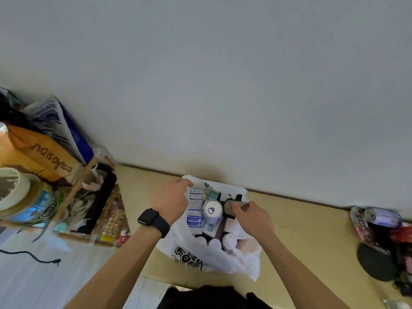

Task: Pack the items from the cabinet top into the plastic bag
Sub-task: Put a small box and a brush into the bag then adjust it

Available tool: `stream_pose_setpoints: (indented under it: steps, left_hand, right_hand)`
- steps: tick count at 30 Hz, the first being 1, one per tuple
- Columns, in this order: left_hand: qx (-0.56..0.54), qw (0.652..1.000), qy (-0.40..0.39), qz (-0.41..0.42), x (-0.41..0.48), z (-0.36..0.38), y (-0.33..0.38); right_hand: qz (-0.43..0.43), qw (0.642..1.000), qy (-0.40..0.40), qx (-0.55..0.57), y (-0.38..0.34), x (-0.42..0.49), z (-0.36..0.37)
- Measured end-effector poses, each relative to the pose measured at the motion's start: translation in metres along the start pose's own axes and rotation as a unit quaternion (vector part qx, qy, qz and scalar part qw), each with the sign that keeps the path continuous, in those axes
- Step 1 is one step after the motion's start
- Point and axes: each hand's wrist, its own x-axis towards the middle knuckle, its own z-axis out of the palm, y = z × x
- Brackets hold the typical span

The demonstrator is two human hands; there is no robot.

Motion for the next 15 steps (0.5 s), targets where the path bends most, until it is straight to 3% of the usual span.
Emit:
stream_pose_setpoints:
  steps: [5,12,15]
  left_hand:
    - [-0.057,0.998,0.019,0.037,0.004,-0.005,0.008]
    - [-0.066,0.996,0.014,0.051,0.001,0.004,0.002]
    - [-0.07,0.996,0.021,0.044,-0.001,0.007,0.002]
  right_hand:
    - [-0.042,0.999,-0.014,0.01,-0.012,0.013,0.005]
    - [-0.004,0.994,0.059,-0.094,0.04,-0.026,0.047]
    - [-0.013,0.982,0.127,-0.138,0.058,-0.045,0.071]
